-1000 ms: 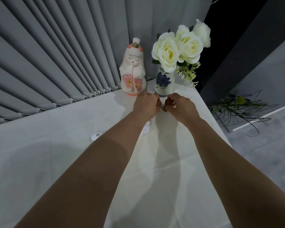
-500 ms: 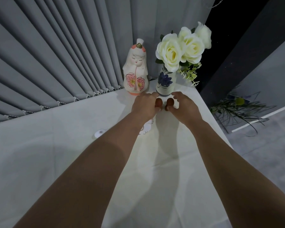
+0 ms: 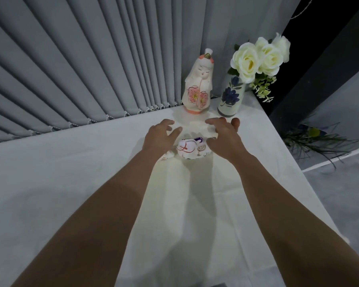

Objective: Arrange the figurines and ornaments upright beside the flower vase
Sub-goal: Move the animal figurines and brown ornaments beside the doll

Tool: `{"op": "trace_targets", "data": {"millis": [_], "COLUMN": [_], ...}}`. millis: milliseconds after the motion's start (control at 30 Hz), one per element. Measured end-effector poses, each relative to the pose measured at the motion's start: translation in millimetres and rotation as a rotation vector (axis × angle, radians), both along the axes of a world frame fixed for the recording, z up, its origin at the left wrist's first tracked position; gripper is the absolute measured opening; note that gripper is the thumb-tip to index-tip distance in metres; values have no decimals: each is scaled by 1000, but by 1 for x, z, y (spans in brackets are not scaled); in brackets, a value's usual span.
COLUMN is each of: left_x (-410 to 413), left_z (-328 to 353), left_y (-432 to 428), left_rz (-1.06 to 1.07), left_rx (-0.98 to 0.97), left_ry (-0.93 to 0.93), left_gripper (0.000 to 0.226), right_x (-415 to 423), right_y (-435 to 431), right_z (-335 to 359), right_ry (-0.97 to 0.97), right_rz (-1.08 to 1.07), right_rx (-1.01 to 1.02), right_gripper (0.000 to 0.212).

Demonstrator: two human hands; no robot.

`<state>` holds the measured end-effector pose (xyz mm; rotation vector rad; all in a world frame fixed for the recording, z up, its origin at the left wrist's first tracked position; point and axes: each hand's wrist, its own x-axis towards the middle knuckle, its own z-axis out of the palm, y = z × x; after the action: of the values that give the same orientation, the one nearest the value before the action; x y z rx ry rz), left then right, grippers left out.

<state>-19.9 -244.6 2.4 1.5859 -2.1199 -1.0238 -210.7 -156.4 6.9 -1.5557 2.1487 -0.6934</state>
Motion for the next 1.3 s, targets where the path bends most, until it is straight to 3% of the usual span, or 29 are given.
{"op": "trace_targets", "data": {"millis": [167, 300, 433, 567, 933, 1133, 1300], "left_x": [59, 82, 87, 82, 75, 65, 57], "left_z": [-15, -21, -25, -29, -28, -18, -16], "left_y": [9, 18, 23, 25, 15, -5, -21], "left_rz": [12, -120, -165, -170, -168, -142, -129], "left_rx": [94, 101, 2, -34, -56, -82, -85], "left_ry": [-12, -80, -111, -103, -109, -97, -81], "left_gripper": [53, 58, 44, 37, 28, 29, 30], "right_x": [24, 31, 36, 36, 30, 22, 15], "right_y": [3, 1, 1, 3, -7, -46, -69], "right_z": [-6, -13, -17, -25, -28, -10, -8], "right_ry": [-34, 250, 456, 421, 256, 453, 404], "right_rz": [138, 198, 193, 156, 89, 67, 96], "right_rx": [154, 221, 229, 229, 207, 146, 212], "right_gripper": [69, 71, 61, 50, 51, 49, 52]}}
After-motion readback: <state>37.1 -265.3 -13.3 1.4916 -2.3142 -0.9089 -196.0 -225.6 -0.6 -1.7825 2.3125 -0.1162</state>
